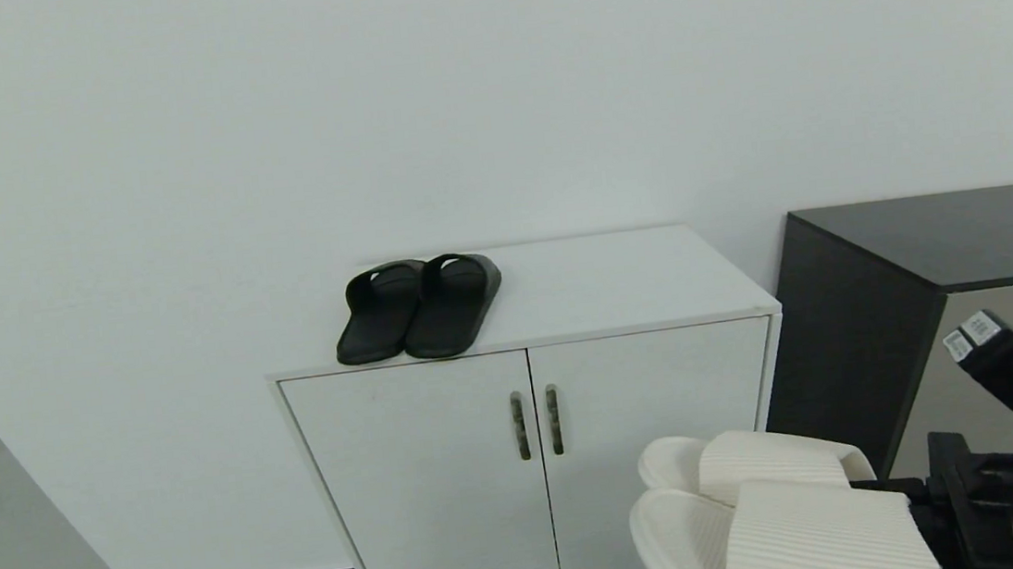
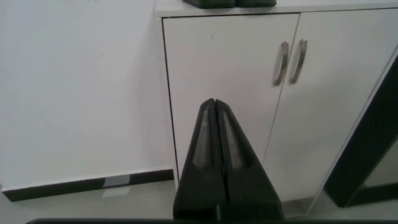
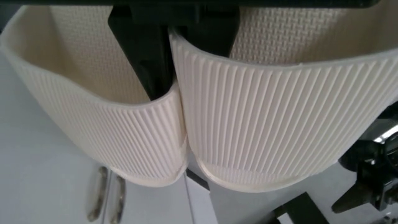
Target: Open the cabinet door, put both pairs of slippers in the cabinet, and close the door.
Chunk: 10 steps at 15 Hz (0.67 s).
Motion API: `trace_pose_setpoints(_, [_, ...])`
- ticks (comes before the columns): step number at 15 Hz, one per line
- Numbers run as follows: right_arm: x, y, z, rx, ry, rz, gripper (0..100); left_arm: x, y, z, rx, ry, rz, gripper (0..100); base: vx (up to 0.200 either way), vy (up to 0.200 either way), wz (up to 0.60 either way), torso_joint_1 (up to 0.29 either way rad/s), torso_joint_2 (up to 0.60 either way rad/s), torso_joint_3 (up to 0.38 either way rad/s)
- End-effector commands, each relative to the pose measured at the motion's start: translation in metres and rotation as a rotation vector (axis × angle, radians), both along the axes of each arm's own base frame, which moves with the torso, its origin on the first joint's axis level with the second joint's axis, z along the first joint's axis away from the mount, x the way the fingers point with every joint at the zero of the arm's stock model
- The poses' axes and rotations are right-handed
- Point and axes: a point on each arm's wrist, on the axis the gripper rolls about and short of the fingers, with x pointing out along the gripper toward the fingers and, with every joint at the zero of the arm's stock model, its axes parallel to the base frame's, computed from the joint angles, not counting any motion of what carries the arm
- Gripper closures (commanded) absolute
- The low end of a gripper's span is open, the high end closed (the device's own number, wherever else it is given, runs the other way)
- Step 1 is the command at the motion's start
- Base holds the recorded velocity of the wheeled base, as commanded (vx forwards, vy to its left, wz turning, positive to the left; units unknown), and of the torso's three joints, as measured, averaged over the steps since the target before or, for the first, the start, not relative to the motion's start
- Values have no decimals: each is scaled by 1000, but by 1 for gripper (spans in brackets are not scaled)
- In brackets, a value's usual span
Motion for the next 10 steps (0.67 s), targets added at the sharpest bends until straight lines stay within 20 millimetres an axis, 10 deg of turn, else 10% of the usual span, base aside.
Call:
trace_pose_setpoints(1, [-1,-1,-2,1,-1,2,100,-3,0,-1,1,-37,15,100,0,0,0,0,0,0])
trace_pose_setpoints(8, [-2,-2,-1,6,-6,2,100,-3,0,-1,1,-37,14,100,0,0,0,-107,251,138])
trace_pose_setpoints(9, [-2,-2,-1,6,-6,2,100,-3,0,-1,1,-37,15,0,0,0,0,-193,471,266])
trace_pose_setpoints(10, [-2,-2,0,6,-9,3,100,-3,0,-1,1,-37,15,0,0,0,0,-203,486,271])
